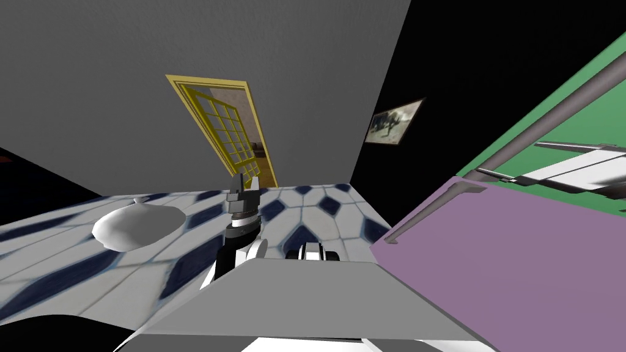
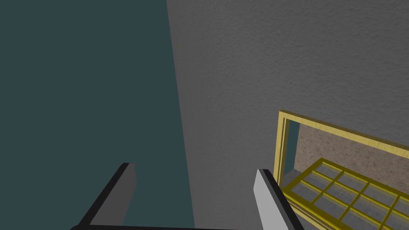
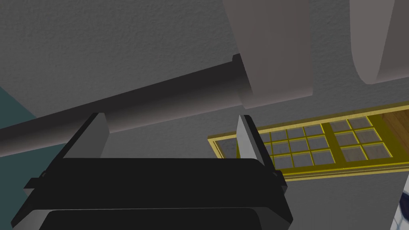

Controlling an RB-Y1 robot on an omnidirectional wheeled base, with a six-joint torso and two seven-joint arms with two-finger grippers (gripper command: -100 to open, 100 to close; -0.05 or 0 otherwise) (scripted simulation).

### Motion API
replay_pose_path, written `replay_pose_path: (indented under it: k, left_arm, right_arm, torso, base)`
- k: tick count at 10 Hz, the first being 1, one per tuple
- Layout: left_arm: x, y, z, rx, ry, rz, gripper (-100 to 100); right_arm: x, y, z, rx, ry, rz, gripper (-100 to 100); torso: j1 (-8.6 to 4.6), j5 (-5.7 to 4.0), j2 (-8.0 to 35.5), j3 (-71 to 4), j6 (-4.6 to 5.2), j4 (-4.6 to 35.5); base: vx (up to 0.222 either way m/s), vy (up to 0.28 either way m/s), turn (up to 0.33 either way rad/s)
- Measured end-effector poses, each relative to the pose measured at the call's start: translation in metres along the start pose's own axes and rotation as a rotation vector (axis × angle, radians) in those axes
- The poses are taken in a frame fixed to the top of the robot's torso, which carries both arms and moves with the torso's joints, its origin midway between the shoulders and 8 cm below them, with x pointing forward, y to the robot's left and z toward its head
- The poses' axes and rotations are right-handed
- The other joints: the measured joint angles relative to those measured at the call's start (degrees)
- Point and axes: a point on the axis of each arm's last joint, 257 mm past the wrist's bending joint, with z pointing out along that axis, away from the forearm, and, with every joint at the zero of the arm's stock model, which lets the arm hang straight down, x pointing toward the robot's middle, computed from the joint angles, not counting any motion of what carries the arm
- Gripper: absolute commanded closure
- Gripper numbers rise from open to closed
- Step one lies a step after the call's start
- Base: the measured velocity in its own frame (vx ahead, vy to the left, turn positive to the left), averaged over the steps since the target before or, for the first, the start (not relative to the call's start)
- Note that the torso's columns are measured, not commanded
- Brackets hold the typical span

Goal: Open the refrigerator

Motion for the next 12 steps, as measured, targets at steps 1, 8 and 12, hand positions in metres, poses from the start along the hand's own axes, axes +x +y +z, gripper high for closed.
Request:
replay_pose_path:
  k: [1, 8, 12]
  left_arm:
    - [0.000, 0.000, 0.000, 0.000, 0.000, 0.000, 0]
    - [0.000, 0.000, 0.000, 0.000, 0.000, 0.000, 0]
    - [0.000, 0.000, 0.000, 0.000, 0.000, 0.000, 0]
  right_arm:
    - [0.010, 0.014, 0.003, -0.018, 0.021, 0.030, 100]
    - [-0.009, 0.043, 0.030, -0.071, 0.015, 0.029, 100]
    - [-0.024, 0.061, 0.051, -0.101, 0.003, 0.029, 100]
  torso:
    - [-0.31, -0.09, 0.1, 0.1, 0.16, 0.0]
    - [-0.97, -0.15, -0.1, -0.2, 0.35, 0.1]
    - [-1.24, -0.30, -0.3, -0.3, 0.39, 0.0]
  base:
    - [-0.027, -0.089, -0.032]
    - [-0.006, -0.050, -0.049]
    - [-0.008, -0.035, -0.022]
